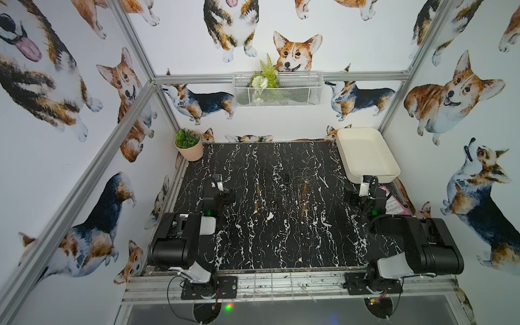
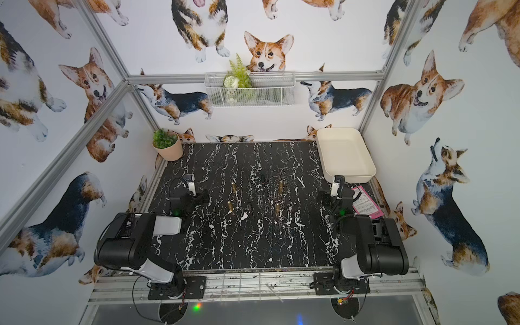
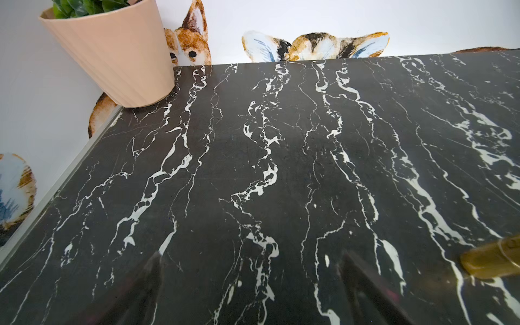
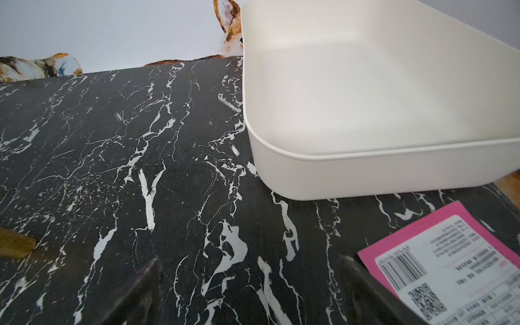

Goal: Open the lipstick cap
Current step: Pick up the lipstick at the center of the board.

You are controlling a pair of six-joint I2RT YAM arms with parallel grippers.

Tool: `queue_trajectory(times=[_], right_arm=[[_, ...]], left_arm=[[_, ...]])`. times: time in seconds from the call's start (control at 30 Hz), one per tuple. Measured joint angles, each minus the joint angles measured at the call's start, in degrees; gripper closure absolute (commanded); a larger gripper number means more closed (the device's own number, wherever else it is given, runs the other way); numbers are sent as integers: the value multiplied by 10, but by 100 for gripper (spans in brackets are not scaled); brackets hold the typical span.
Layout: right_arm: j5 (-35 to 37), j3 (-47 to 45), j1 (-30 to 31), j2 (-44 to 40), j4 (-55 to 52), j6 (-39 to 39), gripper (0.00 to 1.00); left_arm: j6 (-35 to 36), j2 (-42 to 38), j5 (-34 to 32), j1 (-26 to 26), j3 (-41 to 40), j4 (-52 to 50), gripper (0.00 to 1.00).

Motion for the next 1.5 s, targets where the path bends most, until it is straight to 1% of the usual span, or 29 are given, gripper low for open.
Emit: queue_trajectory(times=[0.87,0.97,1.03,1.07,1.17,1.3,1.43,1.5], right_arm=[[1,0,0,0,0,2,0],[8,9,0,-14,-17,6,0],[9,28,0,-30,-38,10,0],[9,40,0,-38,-49,11,0],[12,61,0,-59,-82,11,0],[27,87,-1,-104,-153,20,0],[36,106,-12,-149,-188,79,0],[47,109,-15,-163,-200,125,0]], left_arm=[[0,0,0,2,-2,2,0],[-2,-11,-19,1,0,-6,0],[-3,-28,-36,-2,20,-44,0],[-7,-38,-49,-6,45,-80,0],[-18,-52,-65,-12,103,-142,0],[-26,-63,-94,-24,132,-230,0],[-33,-92,-114,-38,178,-328,0],[-42,-108,-127,-42,213,-367,0]])
